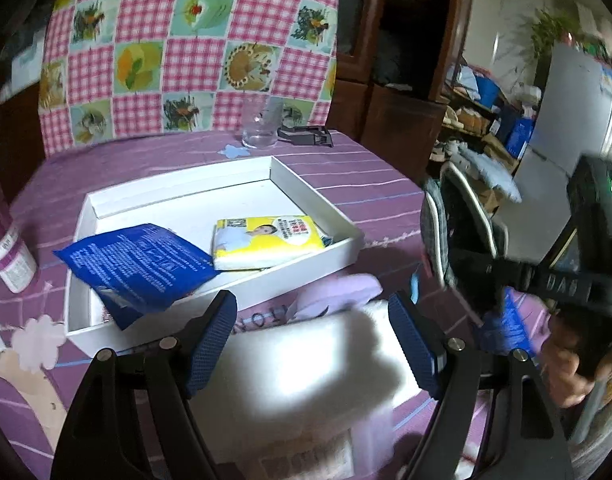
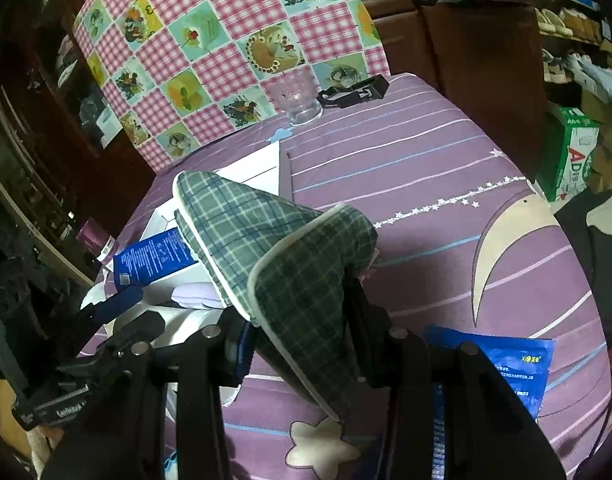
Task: Organize soft objects
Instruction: 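Grasp the lavender puff with the left tool while right tool holds plaid slippers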
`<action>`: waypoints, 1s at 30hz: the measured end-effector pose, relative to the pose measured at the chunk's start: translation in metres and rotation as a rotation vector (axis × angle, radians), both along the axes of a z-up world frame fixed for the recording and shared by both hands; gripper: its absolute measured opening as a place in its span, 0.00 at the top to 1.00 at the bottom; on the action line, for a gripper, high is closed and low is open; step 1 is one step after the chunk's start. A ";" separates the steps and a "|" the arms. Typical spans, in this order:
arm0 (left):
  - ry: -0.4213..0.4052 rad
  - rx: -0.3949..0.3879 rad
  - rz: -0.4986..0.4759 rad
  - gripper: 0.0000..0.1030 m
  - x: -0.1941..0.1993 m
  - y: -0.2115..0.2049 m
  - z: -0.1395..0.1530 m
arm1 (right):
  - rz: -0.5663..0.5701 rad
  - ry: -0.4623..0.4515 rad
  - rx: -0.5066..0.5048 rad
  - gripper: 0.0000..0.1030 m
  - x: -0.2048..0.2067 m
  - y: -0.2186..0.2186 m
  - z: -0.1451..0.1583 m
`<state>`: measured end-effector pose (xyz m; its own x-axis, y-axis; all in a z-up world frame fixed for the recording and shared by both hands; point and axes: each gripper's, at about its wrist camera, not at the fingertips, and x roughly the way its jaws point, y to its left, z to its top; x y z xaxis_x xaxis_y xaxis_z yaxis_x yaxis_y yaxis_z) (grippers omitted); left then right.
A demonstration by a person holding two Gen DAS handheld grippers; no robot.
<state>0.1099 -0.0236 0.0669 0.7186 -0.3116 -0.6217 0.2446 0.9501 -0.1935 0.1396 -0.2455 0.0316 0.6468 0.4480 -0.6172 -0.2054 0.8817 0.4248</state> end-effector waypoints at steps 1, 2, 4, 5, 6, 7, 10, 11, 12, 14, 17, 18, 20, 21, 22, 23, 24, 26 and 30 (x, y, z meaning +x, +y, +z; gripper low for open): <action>0.026 -0.040 -0.007 0.24 0.004 0.003 0.002 | -0.004 0.002 0.002 0.59 0.000 -0.001 0.000; 0.048 -0.079 -0.007 0.24 0.008 0.006 0.005 | -0.010 0.005 0.003 0.59 0.001 -0.002 -0.001; 0.076 -0.113 0.018 0.24 0.013 0.010 0.011 | -0.016 0.010 0.012 0.59 0.001 -0.004 -0.001; 0.081 -0.126 0.027 0.24 0.015 0.011 0.014 | -0.015 0.015 0.019 0.59 0.002 -0.005 -0.001; 0.088 -0.139 0.038 0.24 0.017 0.013 0.016 | -0.014 0.018 0.023 0.59 0.001 -0.005 -0.001; 0.100 -0.150 0.054 0.24 0.019 0.014 0.018 | -0.011 0.020 0.026 0.59 0.001 -0.005 -0.001; 0.148 -0.137 0.089 0.24 0.025 0.007 0.021 | -0.002 0.023 0.026 0.59 0.000 -0.003 0.000; 0.157 -0.130 0.096 0.24 0.026 0.004 0.021 | -0.003 0.021 0.023 0.59 0.000 -0.003 0.000; 0.163 -0.120 0.103 0.24 0.029 -0.003 0.021 | -0.005 0.020 0.022 0.59 0.000 -0.003 0.000; 0.174 -0.104 0.098 0.24 0.031 -0.012 0.019 | -0.014 0.019 0.022 0.59 0.000 -0.003 0.000; 0.228 -0.028 0.107 0.24 0.040 -0.030 0.009 | -0.048 0.011 0.012 0.59 -0.001 -0.007 0.002; 0.254 0.019 0.123 0.24 0.043 -0.037 0.004 | -0.054 0.010 0.014 0.59 -0.001 -0.009 0.003; 0.295 0.078 0.156 0.24 0.048 -0.043 -0.003 | -0.061 0.010 0.020 0.58 0.001 -0.013 0.005; 0.313 0.092 0.174 0.24 0.049 -0.044 -0.006 | -0.066 0.009 0.023 0.58 0.001 -0.014 0.005; 0.327 0.102 0.193 0.24 0.052 -0.045 -0.009 | -0.068 0.009 0.023 0.58 0.002 -0.015 0.005; 0.333 0.118 0.211 0.24 0.054 -0.045 -0.010 | -0.069 0.009 0.022 0.58 0.002 -0.016 0.006; 0.346 0.128 0.222 0.24 0.056 -0.045 -0.011 | -0.070 0.009 0.018 0.58 0.002 -0.016 0.006; 0.366 0.129 0.242 0.24 0.059 -0.046 -0.011 | -0.074 0.013 0.009 0.58 0.003 -0.016 0.005; 0.389 0.109 0.252 0.39 0.058 -0.047 -0.011 | -0.076 0.019 0.008 0.58 0.004 -0.017 0.004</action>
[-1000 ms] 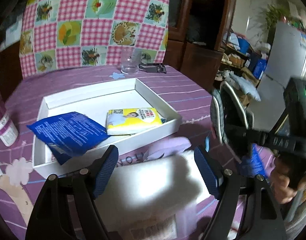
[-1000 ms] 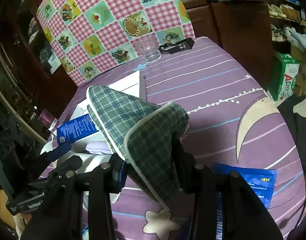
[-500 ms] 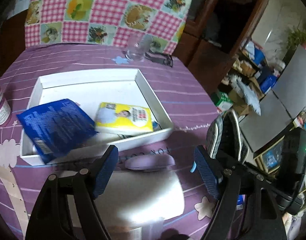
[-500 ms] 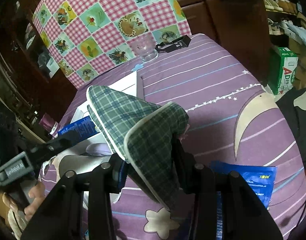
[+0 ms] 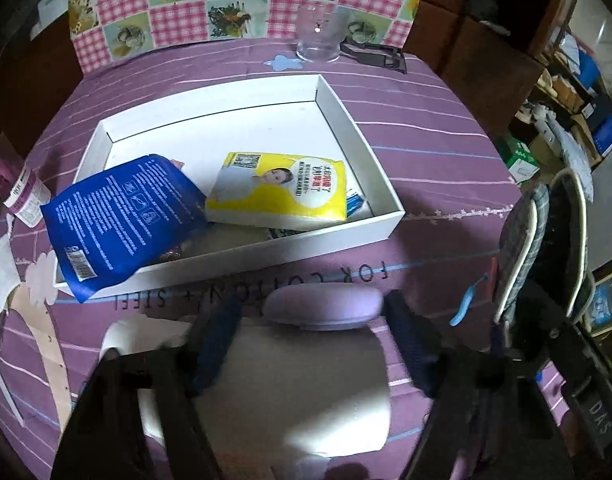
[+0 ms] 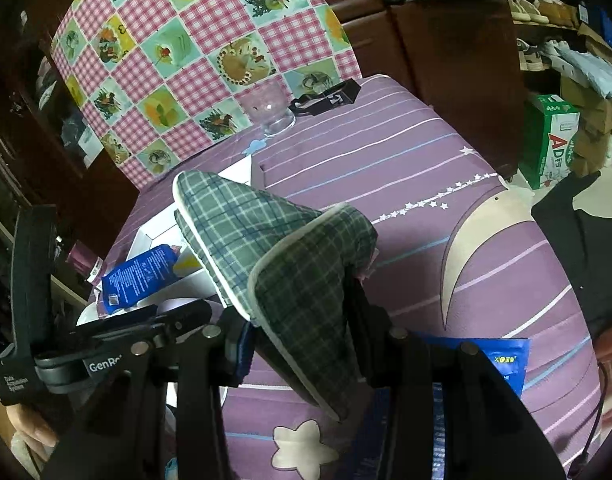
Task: Organize soft objects
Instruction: 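Grasp the lavender puff with the left tool while right tool holds plaid slippers, then carry puff over white box with left tool while right tool lowers slippers inside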
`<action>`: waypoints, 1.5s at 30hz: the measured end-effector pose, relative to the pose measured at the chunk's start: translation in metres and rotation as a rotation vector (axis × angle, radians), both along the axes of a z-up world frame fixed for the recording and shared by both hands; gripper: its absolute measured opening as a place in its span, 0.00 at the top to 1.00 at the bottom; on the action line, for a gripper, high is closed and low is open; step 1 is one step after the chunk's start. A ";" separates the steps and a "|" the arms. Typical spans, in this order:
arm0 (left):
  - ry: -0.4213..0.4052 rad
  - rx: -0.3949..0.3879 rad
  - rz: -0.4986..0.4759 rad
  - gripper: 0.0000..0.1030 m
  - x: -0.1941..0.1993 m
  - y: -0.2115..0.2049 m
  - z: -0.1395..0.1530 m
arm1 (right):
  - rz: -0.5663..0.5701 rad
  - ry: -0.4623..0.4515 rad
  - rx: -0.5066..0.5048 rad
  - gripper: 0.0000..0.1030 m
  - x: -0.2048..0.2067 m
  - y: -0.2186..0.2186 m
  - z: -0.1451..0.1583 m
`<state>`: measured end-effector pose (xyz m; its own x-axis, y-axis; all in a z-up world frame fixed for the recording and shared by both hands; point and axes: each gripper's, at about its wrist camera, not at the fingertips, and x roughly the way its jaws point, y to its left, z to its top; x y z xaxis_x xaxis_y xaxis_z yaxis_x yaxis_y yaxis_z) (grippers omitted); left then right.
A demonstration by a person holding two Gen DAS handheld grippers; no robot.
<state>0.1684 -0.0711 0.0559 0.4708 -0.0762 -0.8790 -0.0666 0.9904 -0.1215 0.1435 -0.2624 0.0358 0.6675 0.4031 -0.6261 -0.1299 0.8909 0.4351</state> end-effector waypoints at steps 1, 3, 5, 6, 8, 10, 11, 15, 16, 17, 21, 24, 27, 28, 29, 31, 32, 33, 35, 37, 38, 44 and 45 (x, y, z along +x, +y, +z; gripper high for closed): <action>0.002 -0.016 0.001 0.44 0.001 0.001 0.000 | -0.002 -0.003 -0.001 0.58 0.000 0.000 0.000; 0.004 -0.039 0.017 0.46 0.001 0.004 0.001 | -0.007 -0.009 -0.008 0.58 0.000 0.000 0.000; -0.003 -0.047 0.022 0.51 0.001 0.006 0.001 | -0.012 -0.011 -0.016 0.58 0.000 0.000 -0.001; -0.011 -0.056 0.025 0.52 -0.001 0.008 0.001 | -0.012 -0.011 -0.018 0.58 0.000 0.000 -0.001; -0.023 -0.067 0.034 0.57 -0.003 0.011 0.001 | -0.009 -0.009 -0.021 0.58 0.000 0.001 -0.002; -0.036 -0.082 0.035 0.59 -0.007 0.014 0.003 | -0.006 -0.010 -0.023 0.58 -0.001 0.003 -0.002; -0.041 -0.089 0.035 0.60 -0.009 0.015 0.003 | -0.005 -0.011 -0.025 0.58 -0.001 0.003 -0.002; -0.048 -0.105 0.032 0.61 -0.013 0.017 0.006 | -0.004 -0.019 -0.025 0.58 -0.001 0.003 -0.002; -0.051 -0.108 0.030 0.62 -0.013 0.017 0.006 | -0.003 -0.021 -0.025 0.58 -0.002 0.004 -0.002; -0.056 -0.111 0.027 0.62 -0.013 0.018 0.008 | -0.001 -0.023 -0.022 0.58 -0.001 0.003 -0.002; -0.108 -0.124 0.001 0.62 -0.018 0.018 0.014 | 0.001 -0.020 -0.019 0.58 -0.001 0.003 -0.003; -0.126 -0.129 -0.017 0.62 -0.020 0.019 0.016 | 0.012 -0.006 -0.017 0.58 0.000 0.004 -0.005; -0.163 -0.143 -0.036 0.62 -0.023 0.022 0.017 | 0.017 -0.010 -0.024 0.58 0.000 0.006 -0.005; -0.176 -0.145 -0.042 0.62 -0.024 0.022 0.017 | 0.018 -0.013 -0.027 0.58 0.000 0.006 -0.005; -0.193 -0.148 -0.048 0.62 -0.026 0.023 0.018 | 0.017 -0.018 -0.031 0.58 0.000 0.007 -0.005; -0.217 -0.154 -0.063 0.62 -0.029 0.023 0.018 | 0.018 -0.023 -0.034 0.58 0.001 0.008 -0.005; -0.229 -0.159 -0.074 0.62 -0.031 0.023 0.019 | 0.019 -0.020 -0.030 0.58 0.001 0.007 -0.006; -0.244 -0.164 -0.084 0.62 -0.033 0.023 0.019 | 0.018 -0.013 -0.024 0.59 0.001 0.007 -0.006; -0.271 -0.172 -0.097 0.62 -0.036 0.024 0.020 | 0.025 -0.009 -0.017 0.59 0.000 0.008 -0.005; -0.294 -0.178 -0.101 0.62 -0.040 0.027 0.022 | 0.031 -0.014 -0.010 0.59 -0.001 0.009 -0.003; -0.313 -0.184 -0.099 0.62 -0.042 0.030 0.023 | 0.030 -0.021 -0.010 0.59 -0.003 0.009 0.000; -0.423 -0.195 -0.076 0.62 -0.054 0.041 0.030 | 0.003 -0.046 -0.055 0.58 -0.007 0.014 0.006; -0.436 -0.204 -0.073 0.62 -0.055 0.042 0.031 | -0.005 -0.047 -0.064 0.59 -0.006 0.015 0.010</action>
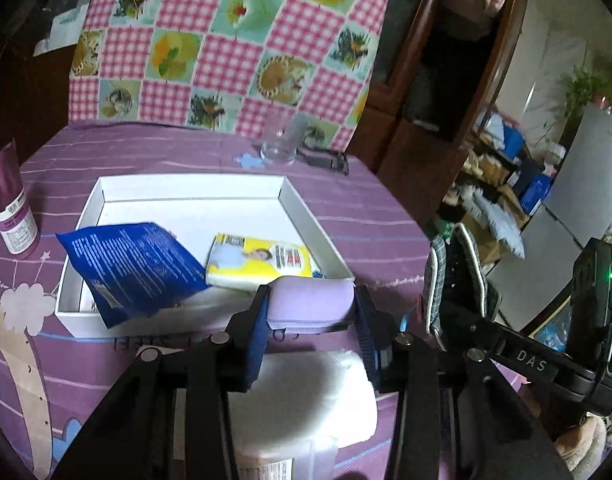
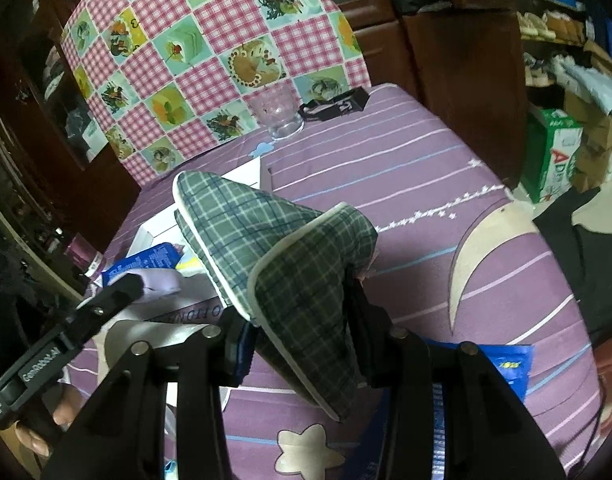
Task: Organize soft objects
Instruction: 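Carry puff over white box with left tool while right tool lowers slippers inside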
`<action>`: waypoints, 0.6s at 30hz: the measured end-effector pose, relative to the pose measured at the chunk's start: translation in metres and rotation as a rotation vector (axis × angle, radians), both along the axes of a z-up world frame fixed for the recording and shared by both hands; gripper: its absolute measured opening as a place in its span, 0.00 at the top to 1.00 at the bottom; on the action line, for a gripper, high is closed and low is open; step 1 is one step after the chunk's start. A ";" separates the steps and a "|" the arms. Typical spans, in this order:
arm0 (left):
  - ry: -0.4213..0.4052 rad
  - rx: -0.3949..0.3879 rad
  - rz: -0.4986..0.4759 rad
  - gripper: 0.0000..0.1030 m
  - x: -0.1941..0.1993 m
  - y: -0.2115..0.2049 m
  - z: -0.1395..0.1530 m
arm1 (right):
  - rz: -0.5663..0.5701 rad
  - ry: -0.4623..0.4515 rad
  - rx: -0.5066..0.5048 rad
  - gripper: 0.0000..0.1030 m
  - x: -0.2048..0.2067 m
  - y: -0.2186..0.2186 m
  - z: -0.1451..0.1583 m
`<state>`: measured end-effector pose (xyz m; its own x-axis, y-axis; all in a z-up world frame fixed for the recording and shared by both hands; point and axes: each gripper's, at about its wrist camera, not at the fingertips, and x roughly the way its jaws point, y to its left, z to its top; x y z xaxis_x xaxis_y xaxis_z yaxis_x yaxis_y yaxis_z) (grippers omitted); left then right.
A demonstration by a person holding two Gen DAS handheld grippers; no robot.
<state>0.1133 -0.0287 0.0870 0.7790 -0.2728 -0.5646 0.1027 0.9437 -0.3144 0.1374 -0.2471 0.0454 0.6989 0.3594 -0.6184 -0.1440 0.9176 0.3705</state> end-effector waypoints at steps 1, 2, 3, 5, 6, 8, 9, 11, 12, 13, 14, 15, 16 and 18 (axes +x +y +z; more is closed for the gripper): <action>-0.010 -0.007 0.004 0.62 -0.001 0.001 0.001 | -0.002 0.002 0.001 0.59 0.000 0.001 0.003; -0.020 -0.011 0.009 0.62 -0.002 0.003 0.002 | -0.001 0.005 0.003 0.59 0.001 0.001 0.005; -0.034 -0.012 0.014 0.62 -0.004 0.005 0.004 | 0.003 0.014 0.009 0.59 0.001 0.002 0.008; -0.059 -0.008 0.029 0.62 -0.006 0.007 0.008 | 0.005 0.023 0.002 0.59 0.002 0.005 0.013; -0.067 -0.008 0.035 0.62 -0.007 0.008 0.009 | 0.005 0.025 -0.012 0.59 0.003 0.009 0.017; -0.086 -0.012 0.047 0.62 -0.009 0.012 0.011 | 0.007 0.022 -0.041 0.59 0.004 0.017 0.026; -0.092 -0.013 0.057 0.62 -0.009 0.014 0.012 | 0.013 0.020 -0.053 0.59 0.006 0.023 0.031; -0.102 -0.013 0.077 0.62 -0.010 0.018 0.013 | 0.022 0.013 -0.056 0.59 0.008 0.031 0.038; -0.112 -0.008 0.093 0.62 -0.011 0.021 0.014 | 0.024 0.010 -0.055 0.58 0.010 0.036 0.040; -0.117 -0.004 0.109 0.62 -0.012 0.024 0.015 | 0.027 0.008 -0.054 0.58 0.011 0.040 0.042; -0.121 -0.006 0.124 0.62 -0.012 0.027 0.016 | 0.029 0.007 -0.049 0.58 0.013 0.045 0.043; -0.125 -0.012 0.130 0.61 -0.012 0.030 0.016 | 0.032 0.007 -0.042 0.58 0.016 0.050 0.044; -0.127 -0.019 0.141 0.62 -0.012 0.035 0.016 | 0.036 0.008 -0.040 0.58 0.018 0.055 0.045; -0.127 -0.020 0.164 0.62 -0.010 0.041 0.016 | 0.043 0.009 -0.039 0.58 0.024 0.067 0.045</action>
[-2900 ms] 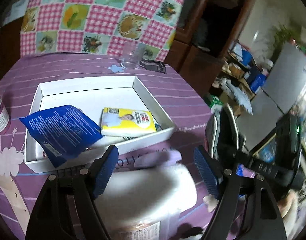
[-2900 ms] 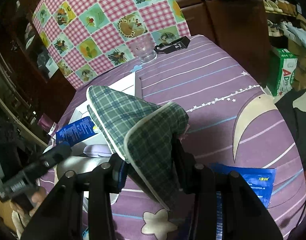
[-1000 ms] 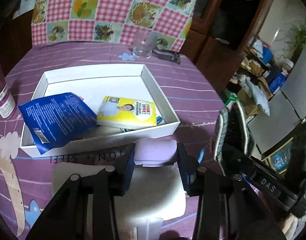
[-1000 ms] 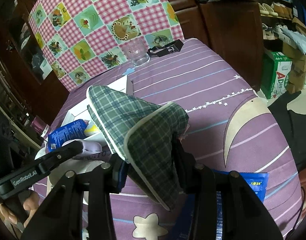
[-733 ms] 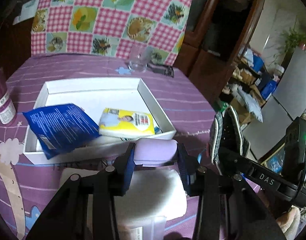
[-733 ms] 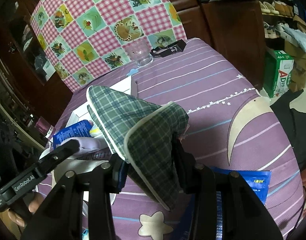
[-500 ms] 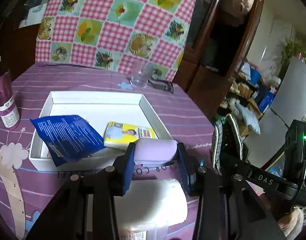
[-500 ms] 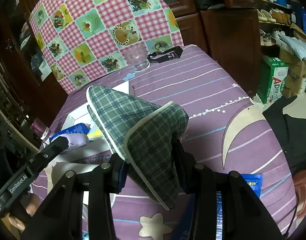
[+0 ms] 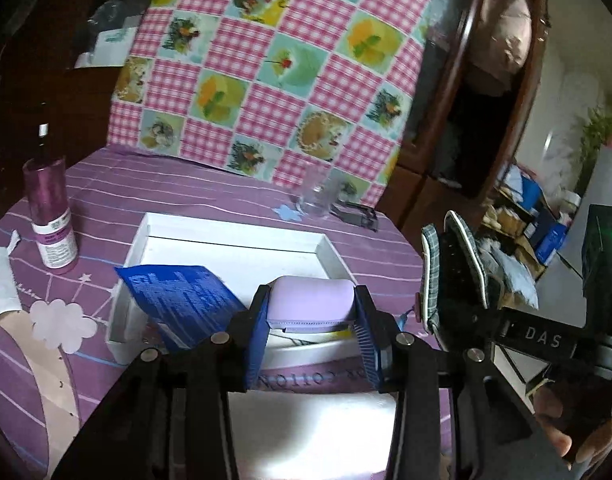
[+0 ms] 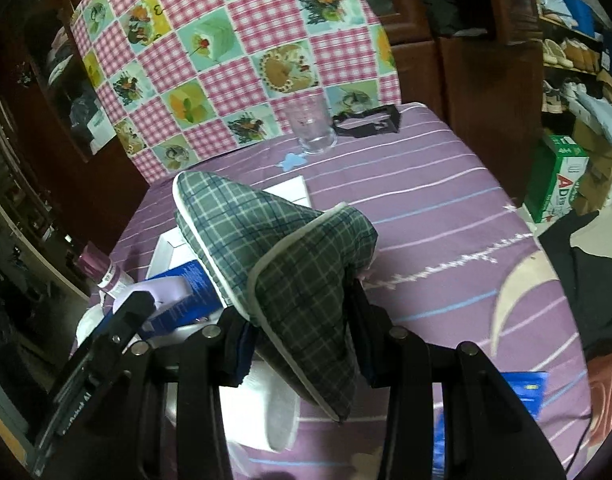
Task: Organize soft objects
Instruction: 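Carry puff over white box with left tool while right tool lowers slippers inside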
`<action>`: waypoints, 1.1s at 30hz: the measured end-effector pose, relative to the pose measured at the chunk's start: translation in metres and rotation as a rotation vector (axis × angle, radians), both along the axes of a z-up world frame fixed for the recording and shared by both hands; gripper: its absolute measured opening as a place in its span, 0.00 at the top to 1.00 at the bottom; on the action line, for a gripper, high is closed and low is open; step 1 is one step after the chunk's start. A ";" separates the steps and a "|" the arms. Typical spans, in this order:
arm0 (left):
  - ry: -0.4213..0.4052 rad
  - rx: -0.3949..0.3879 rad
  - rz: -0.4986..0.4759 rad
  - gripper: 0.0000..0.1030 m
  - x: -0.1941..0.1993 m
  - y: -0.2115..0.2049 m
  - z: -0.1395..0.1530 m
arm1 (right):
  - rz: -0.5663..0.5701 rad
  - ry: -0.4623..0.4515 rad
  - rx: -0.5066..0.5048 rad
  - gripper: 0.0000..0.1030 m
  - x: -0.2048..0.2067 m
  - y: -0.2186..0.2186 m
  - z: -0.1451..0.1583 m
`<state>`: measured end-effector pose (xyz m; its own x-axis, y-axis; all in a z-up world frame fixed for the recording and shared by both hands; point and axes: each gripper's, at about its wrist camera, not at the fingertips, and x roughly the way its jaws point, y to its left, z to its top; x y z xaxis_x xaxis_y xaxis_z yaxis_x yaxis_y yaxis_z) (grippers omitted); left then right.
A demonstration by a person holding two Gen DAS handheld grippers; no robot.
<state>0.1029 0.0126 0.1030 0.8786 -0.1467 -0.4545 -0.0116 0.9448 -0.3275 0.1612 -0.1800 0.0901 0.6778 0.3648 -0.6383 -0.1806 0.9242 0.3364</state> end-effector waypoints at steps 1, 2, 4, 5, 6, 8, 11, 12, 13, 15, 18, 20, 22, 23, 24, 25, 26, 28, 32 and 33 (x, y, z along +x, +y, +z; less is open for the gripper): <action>-0.002 0.000 0.012 0.62 0.001 0.004 0.000 | 0.003 0.001 -0.002 0.58 0.002 0.005 0.000; -0.002 -0.004 0.022 0.62 0.001 0.008 -0.001 | 0.008 0.002 -0.003 0.58 0.006 0.011 -0.001; 0.007 -0.033 0.028 0.62 0.004 0.016 -0.002 | 0.017 0.006 0.007 0.58 0.012 0.017 -0.004; 0.011 -0.054 0.029 0.62 0.005 0.020 -0.003 | 0.020 0.010 0.013 0.58 0.014 0.019 -0.005; 0.014 -0.066 0.033 0.62 0.005 0.024 -0.004 | 0.027 0.021 0.025 0.58 0.020 0.023 -0.008; 0.019 -0.079 0.047 0.62 0.007 0.032 -0.005 | 0.037 0.039 0.038 0.58 0.028 0.028 -0.012; 0.027 -0.094 0.062 0.62 0.010 0.043 -0.008 | 0.050 0.044 0.033 0.58 0.038 0.035 -0.014; 0.033 -0.111 0.057 0.62 0.012 0.046 -0.010 | 0.049 0.045 0.026 0.58 0.040 0.037 -0.014; 0.036 -0.123 0.057 0.62 0.013 0.049 -0.011 | 0.049 0.046 0.021 0.58 0.043 0.039 -0.014; 0.041 -0.139 0.058 0.62 0.015 0.053 -0.013 | 0.055 0.048 0.022 0.58 0.048 0.042 -0.014; 0.044 -0.151 0.057 0.62 0.018 0.058 -0.016 | 0.055 0.071 0.036 0.58 0.057 0.043 -0.015; 0.048 -0.174 0.039 0.62 0.020 0.063 -0.018 | 0.048 0.090 0.057 0.58 0.066 0.043 -0.016; 0.059 -0.201 0.026 0.62 0.023 0.070 -0.021 | 0.042 0.109 0.075 0.58 0.074 0.042 -0.017; 0.063 -0.211 0.025 0.62 0.024 0.072 -0.023 | 0.041 0.118 0.085 0.58 0.078 0.042 -0.018; 0.066 -0.220 0.028 0.62 0.024 0.075 -0.025 | 0.038 0.122 0.093 0.59 0.080 0.040 -0.019; 0.071 -0.229 0.032 0.62 0.025 0.077 -0.026 | 0.035 0.122 0.096 0.59 0.081 0.039 -0.021; 0.077 -0.234 0.035 0.62 0.027 0.080 -0.028 | 0.037 0.121 0.094 0.58 0.081 0.039 -0.023; 0.083 -0.244 0.038 0.62 0.029 0.082 -0.030 | 0.055 0.120 0.085 0.59 0.080 0.040 -0.029; 0.097 -0.248 0.001 0.62 0.032 0.078 -0.032 | 0.081 0.134 0.063 0.58 0.082 0.043 -0.037; 0.104 -0.236 -0.004 0.62 0.032 0.075 -0.032 | 0.084 0.130 0.061 0.58 0.082 0.043 -0.037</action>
<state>0.1351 0.0877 0.0710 0.8283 -0.2629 -0.4948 -0.0530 0.8423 -0.5364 0.2428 -0.1373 0.0531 0.5566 0.4573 -0.6936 -0.2075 0.8849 0.4170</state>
